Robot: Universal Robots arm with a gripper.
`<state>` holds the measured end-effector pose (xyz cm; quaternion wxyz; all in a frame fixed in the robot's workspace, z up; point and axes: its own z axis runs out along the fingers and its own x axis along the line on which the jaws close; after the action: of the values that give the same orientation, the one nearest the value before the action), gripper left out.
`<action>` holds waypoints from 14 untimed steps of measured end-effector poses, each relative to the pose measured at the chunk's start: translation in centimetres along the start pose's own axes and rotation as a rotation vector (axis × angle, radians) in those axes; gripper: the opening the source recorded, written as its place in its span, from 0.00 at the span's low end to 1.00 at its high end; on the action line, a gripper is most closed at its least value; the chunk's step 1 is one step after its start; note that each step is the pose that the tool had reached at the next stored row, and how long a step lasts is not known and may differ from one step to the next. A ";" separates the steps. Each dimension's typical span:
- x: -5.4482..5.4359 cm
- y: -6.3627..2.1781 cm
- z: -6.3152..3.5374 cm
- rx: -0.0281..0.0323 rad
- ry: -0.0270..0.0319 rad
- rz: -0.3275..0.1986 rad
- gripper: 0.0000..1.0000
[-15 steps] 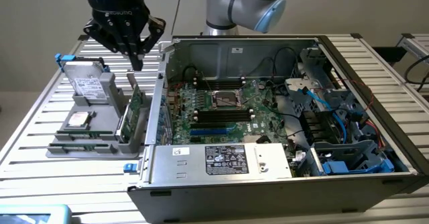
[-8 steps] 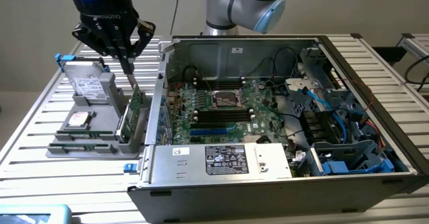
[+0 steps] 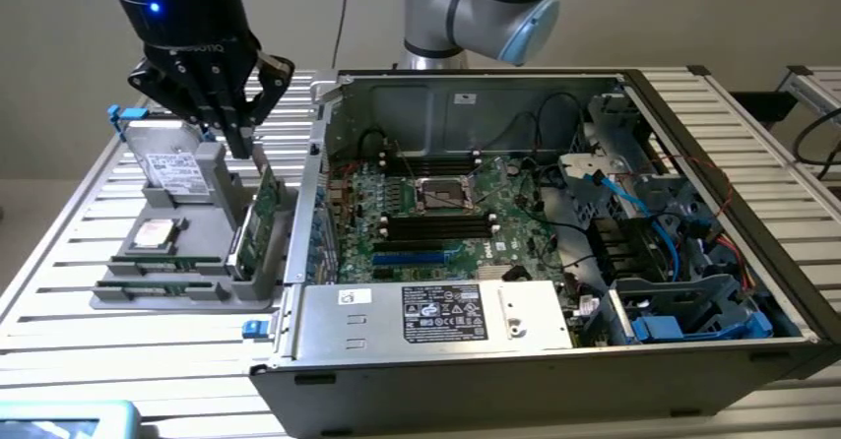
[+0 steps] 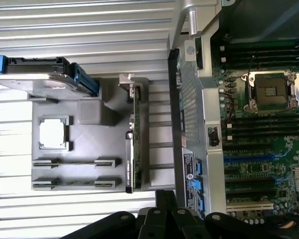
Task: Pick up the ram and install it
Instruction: 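Reach for the ram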
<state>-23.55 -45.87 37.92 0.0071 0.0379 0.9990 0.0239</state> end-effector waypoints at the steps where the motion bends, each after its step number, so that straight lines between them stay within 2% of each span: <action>1: 0.1 -0.13 0.12 0.0002 0.0009 0.000 0.11; 10: 2.0 -0.79 1.02 0.0009 0.0106 0.000 0.11; 14: 3.1 -0.89 1.41 0.0009 0.0117 0.001 0.11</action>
<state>-26.71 -46.45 36.44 0.0012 0.0380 0.9990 0.0236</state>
